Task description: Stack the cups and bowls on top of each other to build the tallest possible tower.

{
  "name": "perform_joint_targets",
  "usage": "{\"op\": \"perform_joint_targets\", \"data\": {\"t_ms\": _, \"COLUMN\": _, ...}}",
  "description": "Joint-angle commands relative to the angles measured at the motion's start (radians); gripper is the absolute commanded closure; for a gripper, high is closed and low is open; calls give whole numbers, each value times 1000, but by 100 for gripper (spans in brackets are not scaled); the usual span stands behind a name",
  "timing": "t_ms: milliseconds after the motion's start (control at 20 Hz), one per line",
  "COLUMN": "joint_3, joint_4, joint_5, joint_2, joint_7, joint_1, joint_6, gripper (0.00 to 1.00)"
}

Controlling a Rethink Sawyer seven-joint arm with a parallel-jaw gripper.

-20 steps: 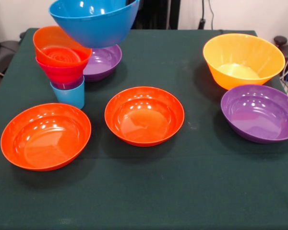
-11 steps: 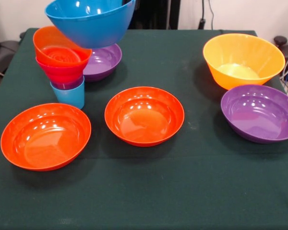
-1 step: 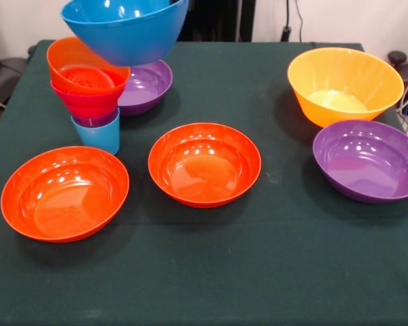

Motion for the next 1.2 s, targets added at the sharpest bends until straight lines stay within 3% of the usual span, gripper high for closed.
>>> {"op": "perform_joint_targets", "data": {"t_ms": 50, "joint_3": 48, "joint_4": 81, "joint_5": -142, "joint_2": 2, "joint_7": -328, "joint_1": -30, "joint_6": 78, "gripper": 100}}
{"op": "perform_joint_targets", "data": {"t_ms": 450, "joint_3": 79, "joint_4": 111, "joint_5": -179, "joint_2": -7, "joint_7": -322, "joint_1": -87, "joint_6": 50, "gripper": 100}}
{"op": "perform_joint_targets", "data": {"t_ms": 1200, "joint_3": 102, "joint_4": 130, "joint_5": -256, "joint_2": 22, "joint_7": -250, "joint_1": -113, "joint_6": 30, "gripper": 100}}
